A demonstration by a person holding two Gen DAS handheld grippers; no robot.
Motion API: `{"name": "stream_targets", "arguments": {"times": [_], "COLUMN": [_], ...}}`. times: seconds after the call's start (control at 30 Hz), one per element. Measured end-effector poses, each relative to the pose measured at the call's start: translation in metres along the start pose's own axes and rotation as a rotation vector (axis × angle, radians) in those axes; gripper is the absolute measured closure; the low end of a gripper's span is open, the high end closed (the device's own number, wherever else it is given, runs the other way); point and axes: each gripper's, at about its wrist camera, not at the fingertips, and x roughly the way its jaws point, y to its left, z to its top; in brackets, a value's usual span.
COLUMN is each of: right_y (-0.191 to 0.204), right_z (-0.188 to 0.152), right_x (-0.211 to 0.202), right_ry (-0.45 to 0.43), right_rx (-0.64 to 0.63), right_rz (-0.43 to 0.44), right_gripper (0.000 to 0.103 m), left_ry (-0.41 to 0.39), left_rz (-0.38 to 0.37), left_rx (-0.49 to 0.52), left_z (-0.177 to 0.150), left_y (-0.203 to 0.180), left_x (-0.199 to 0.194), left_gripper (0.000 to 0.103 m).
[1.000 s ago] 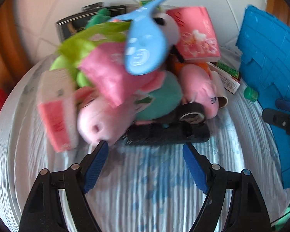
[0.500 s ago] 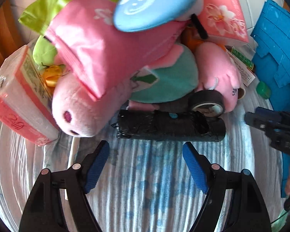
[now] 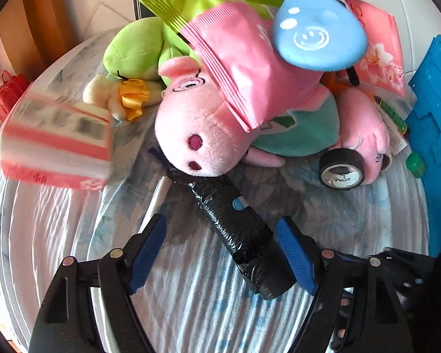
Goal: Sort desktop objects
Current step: 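Grasp the black bag roll with the left tool while the right tool grasps the black tape roll, then carry the bag roll and tape roll into the blue crate and release both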
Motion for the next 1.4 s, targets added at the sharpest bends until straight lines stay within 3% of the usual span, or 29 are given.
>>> {"name": "stream_targets", "arguments": {"times": [0.17,0.27,0.47,0.6,0.7,0.83,0.93,1.17,1.4], "right_y": [-0.028,-0.048,-0.067,-0.069,-0.063,-0.050,-0.034,0.002,0.048], "right_z": [0.007,0.022,0.049,0.053,0.048,0.037,0.025,0.000,-0.029], "right_x": [-0.026,-0.028,-0.013,-0.011,-0.024,-0.052,-0.080,-0.163,-0.262], "right_ry": [-0.088,-0.121,-0.158,-0.176,-0.193,-0.231,-0.273,-0.416,-0.595], "right_rx": [0.065,0.093,0.112,0.120,0.107,0.099,0.083,0.067,0.103], "right_rz": [-0.110,-0.160,-0.183,-0.166,-0.151,-0.146,-0.160,-0.268,-0.413], "right_gripper": [0.067,0.066,0.068,0.091,0.094,0.095,0.095,0.095,0.095], "left_ry": [0.067,0.052,0.036,0.021,0.004,-0.056,-0.134,-0.310,-0.458], "left_rz": [-0.022,0.011,0.003,0.002,-0.015,-0.039,-0.055,-0.107,-0.235], "left_rx": [-0.036,-0.001,0.014,0.037,0.048,0.084,0.123,0.210,0.315], "left_z": [0.003,0.004,-0.002,-0.016,-0.028,-0.041,-0.048,-0.025,-0.017], "left_y": [-0.007,-0.013,-0.007,-0.005,-0.008,-0.036,-0.036,-0.054,-0.075], "left_x": [0.027,0.036,0.031,0.015,-0.004,-0.036,-0.075,-0.145,-0.212], "left_gripper": [0.024,0.049,0.061,0.069,0.069,0.069,0.069,0.069,0.069]}}
